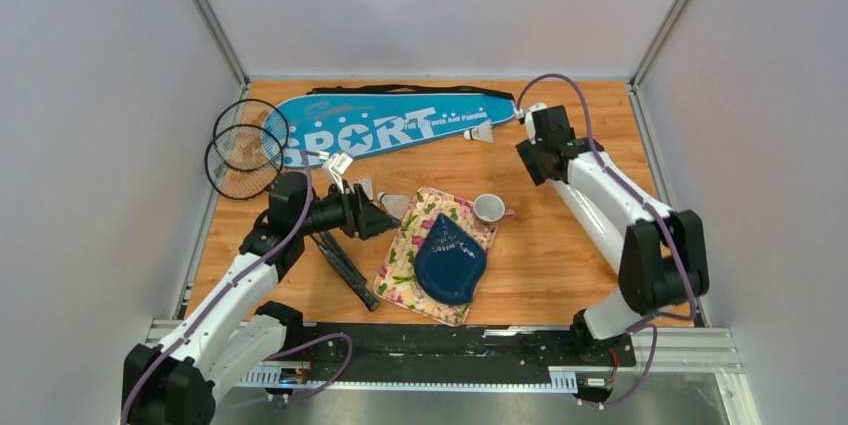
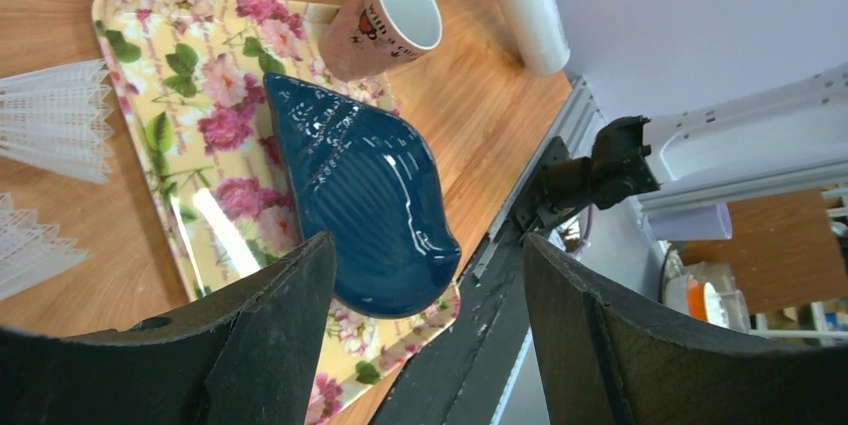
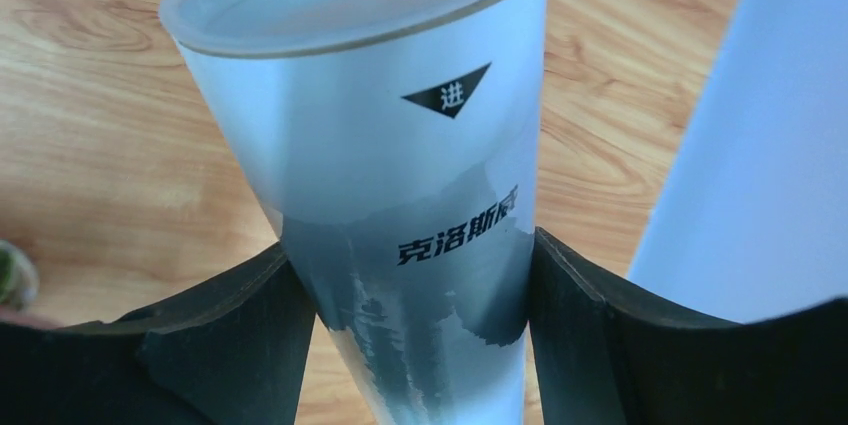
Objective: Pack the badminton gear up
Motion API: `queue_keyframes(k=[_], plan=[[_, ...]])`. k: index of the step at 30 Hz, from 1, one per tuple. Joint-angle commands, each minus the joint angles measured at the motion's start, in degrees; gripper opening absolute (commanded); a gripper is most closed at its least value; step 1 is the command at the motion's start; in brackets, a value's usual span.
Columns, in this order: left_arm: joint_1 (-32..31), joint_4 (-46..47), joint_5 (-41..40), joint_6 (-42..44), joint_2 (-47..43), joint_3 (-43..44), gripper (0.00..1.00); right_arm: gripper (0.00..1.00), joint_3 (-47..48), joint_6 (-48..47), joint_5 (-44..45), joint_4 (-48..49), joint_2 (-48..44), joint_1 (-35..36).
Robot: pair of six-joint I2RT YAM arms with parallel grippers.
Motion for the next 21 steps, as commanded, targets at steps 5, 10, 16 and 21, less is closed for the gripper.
queue_keyframes(k=[5,10,16,21], plan=[[-2.26,9.65,5.75,-5.06,4.32,3.59,0.76,0.44,-8.65,1.79,5.15,2.14,-18.09,12.46],[-3.32,10.96,6.45,-4.09,3.72,5.09,0.74,0.44,-16.66,3.44,9.10,4.87,-26.97,25.04],[-5.87,12.46,5.76,-3.74,2.83,6.14,0.72,0.42,-20.08,3.19,13.07,3.20,-34.27,36.20],[-7.80,13.94,3.64,-6.10,5.21,6.85,0.70,0.41,-22.64,0.73,7.55,4.52,-41.22,41.92]])
